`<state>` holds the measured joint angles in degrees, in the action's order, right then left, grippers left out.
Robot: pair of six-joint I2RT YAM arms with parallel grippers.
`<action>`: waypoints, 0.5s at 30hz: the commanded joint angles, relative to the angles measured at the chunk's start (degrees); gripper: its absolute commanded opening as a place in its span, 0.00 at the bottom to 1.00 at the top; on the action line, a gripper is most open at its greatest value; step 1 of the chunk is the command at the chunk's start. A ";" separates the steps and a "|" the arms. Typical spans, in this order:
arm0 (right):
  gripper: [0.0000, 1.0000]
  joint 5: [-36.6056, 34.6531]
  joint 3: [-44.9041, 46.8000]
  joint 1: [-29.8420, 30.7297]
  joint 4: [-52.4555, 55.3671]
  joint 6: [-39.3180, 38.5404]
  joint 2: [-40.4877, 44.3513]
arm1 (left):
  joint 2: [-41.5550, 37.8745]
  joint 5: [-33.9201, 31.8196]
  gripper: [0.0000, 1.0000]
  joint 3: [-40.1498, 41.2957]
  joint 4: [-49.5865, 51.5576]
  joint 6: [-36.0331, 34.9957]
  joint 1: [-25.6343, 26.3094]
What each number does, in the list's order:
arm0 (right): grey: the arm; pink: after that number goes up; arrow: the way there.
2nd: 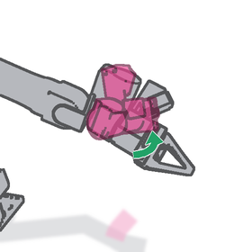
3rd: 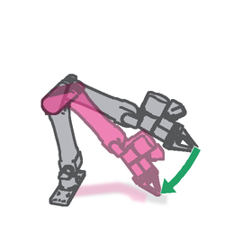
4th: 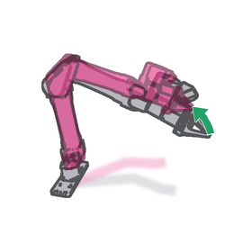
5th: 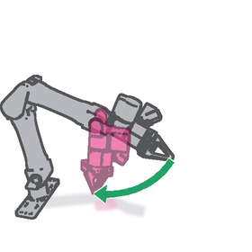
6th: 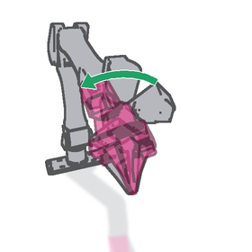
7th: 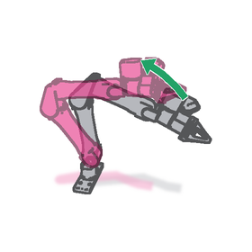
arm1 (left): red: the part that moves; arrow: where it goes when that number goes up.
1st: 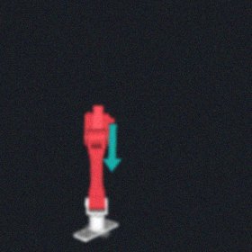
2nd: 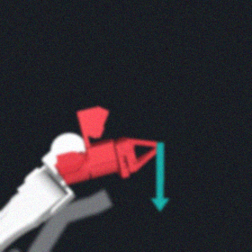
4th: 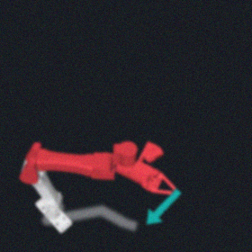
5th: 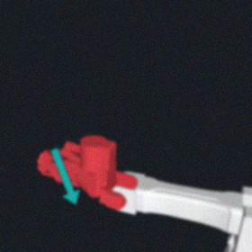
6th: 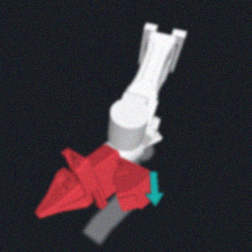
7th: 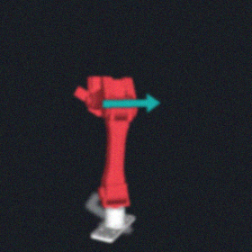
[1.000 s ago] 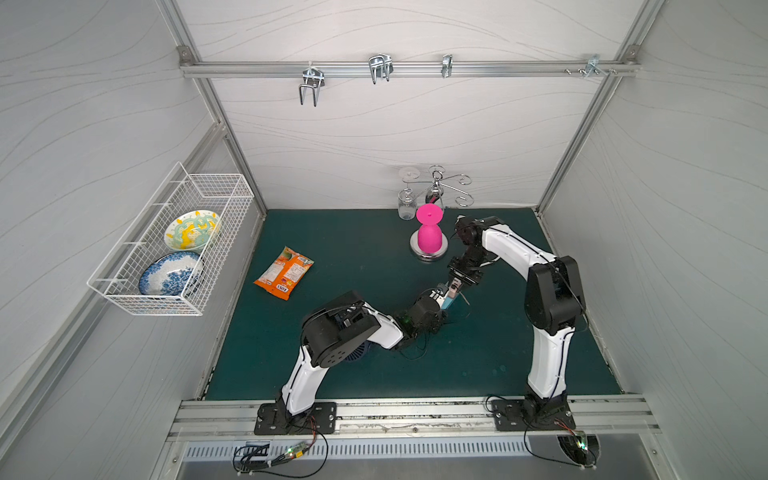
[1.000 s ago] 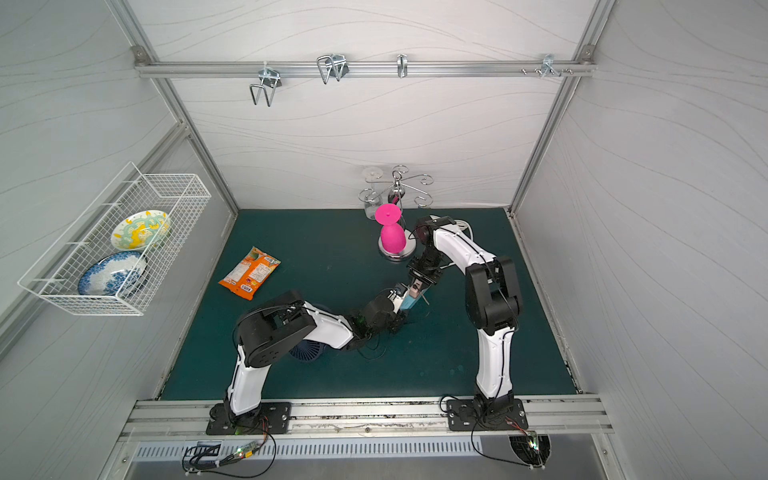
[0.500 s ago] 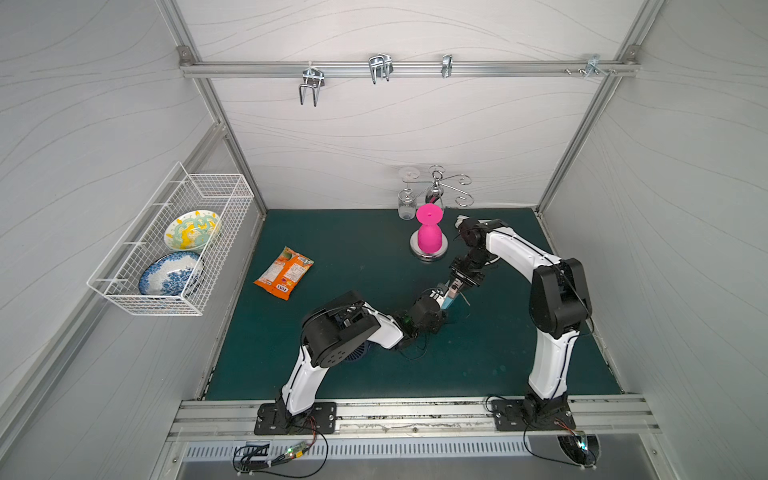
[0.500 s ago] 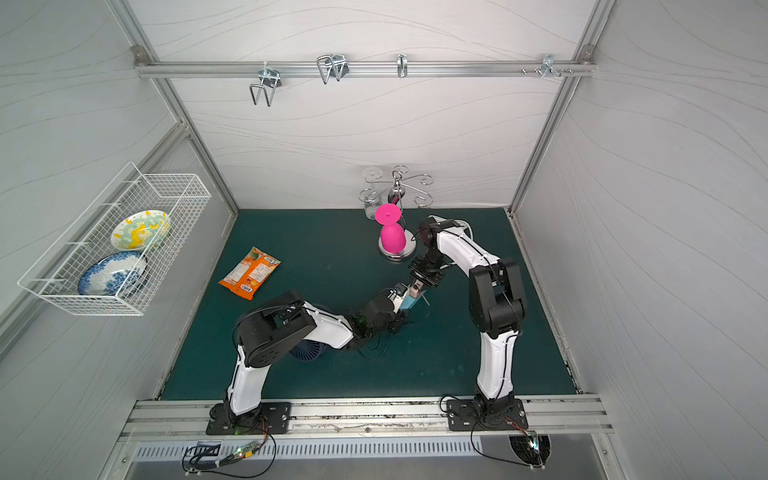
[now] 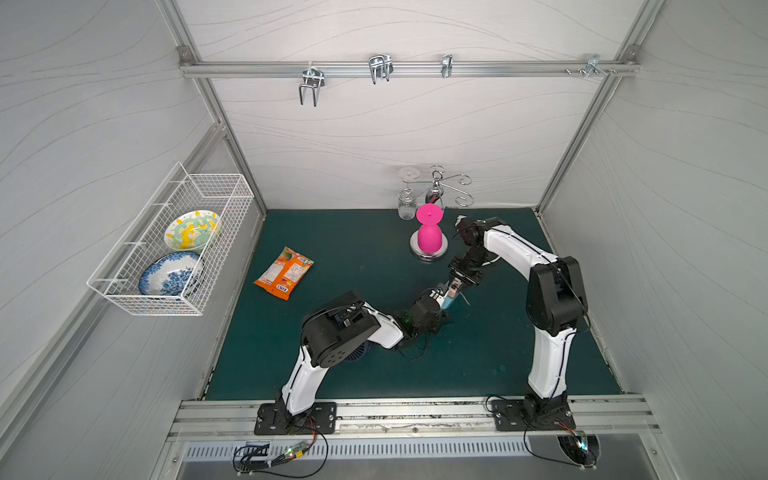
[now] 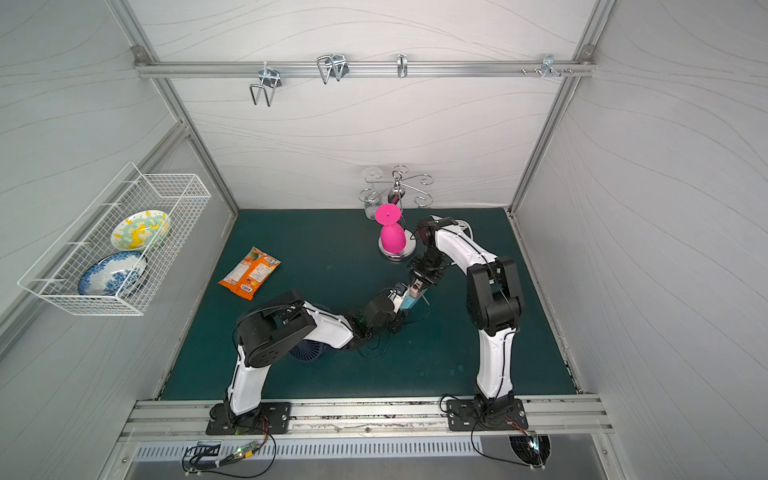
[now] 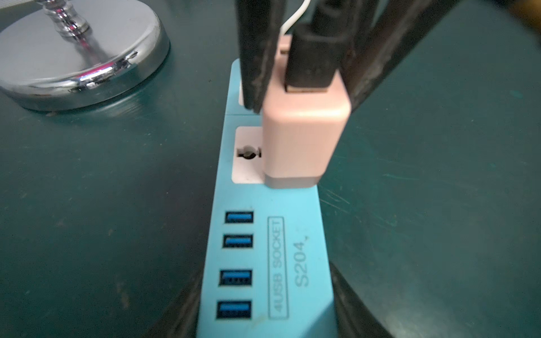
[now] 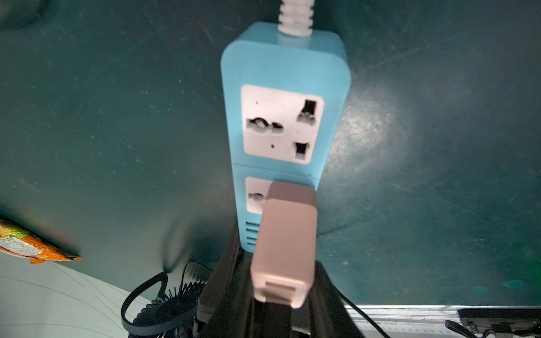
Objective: Unplug the desk fan from the power strip
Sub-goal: Remove the plug from the socket.
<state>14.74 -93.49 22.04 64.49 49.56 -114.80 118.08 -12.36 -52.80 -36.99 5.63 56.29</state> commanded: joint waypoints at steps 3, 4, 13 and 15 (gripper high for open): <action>0.15 -0.57 0.63 0.51 -0.72 -0.69 -0.03 | 2.01 2.46 0.40 -0.81 3.19 0.27 0.18; 0.15 -0.58 1.11 0.32 -1.03 -0.61 0.45 | 2.02 2.62 0.40 -0.75 3.20 0.50 0.06; 0.15 -0.77 6.77 -0.65 -3.95 -0.01 3.69 | 1.82 2.87 0.39 -0.55 2.94 1.46 -0.55; 0.16 -0.96 7.90 -0.62 -4.65 0.34 4.46 | 1.80 2.92 0.39 -0.58 2.92 1.37 -0.66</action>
<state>15.00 -88.12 21.52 59.61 50.15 -111.18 118.08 -11.97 -52.80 -36.97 6.20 55.90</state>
